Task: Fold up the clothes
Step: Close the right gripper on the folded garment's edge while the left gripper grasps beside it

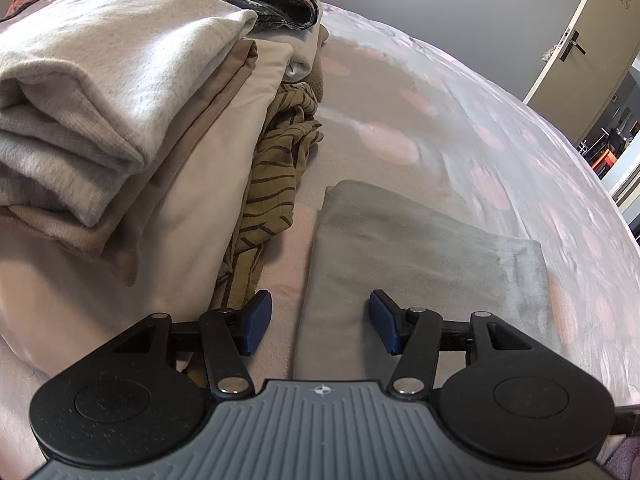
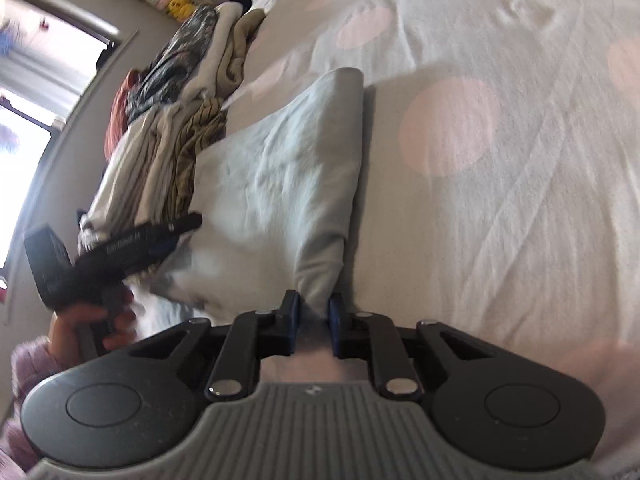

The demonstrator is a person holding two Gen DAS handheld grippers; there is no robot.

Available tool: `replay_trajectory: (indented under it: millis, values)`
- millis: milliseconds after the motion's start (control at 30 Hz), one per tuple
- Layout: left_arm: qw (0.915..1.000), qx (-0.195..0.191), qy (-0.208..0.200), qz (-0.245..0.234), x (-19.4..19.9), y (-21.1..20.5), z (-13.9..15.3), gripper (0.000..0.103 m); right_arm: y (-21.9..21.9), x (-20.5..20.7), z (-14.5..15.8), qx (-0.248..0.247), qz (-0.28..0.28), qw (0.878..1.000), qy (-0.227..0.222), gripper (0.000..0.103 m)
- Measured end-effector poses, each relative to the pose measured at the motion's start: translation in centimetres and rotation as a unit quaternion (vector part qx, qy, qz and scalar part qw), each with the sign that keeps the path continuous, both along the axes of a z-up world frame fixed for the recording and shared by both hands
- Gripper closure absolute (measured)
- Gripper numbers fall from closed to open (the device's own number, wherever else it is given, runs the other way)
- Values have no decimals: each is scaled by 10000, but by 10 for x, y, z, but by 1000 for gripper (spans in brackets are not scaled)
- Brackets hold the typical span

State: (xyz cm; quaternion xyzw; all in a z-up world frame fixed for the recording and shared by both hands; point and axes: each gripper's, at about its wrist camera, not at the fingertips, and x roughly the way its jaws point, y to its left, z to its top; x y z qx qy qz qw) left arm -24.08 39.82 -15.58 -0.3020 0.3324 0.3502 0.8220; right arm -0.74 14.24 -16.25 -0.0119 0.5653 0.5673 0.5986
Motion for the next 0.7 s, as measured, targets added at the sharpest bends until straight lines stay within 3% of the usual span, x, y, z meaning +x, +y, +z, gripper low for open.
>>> replay_trajectory:
  millis: [67,333,467,600,700]
  values:
    - [10000,14,26,3,1,-1,1,50,-4,-3,1,-53,12,9999,-104,92]
    - [9995,167,253,-45,8,-6,4,50,-8,-9,0,-155,199,9993,-289,93]
    - [9991,190,388,-41,13,-7,5,50,-10,-18,-1,-347,432,9970,-544,103]
    - [9985,266,457,-141,12,-9,10,50,-19,-14,3,-251,223,9980,-531,102]
    - [9986,280,423,-174,7,-11,15,50,-24,-7,10,1,-15,9987,-507,91]
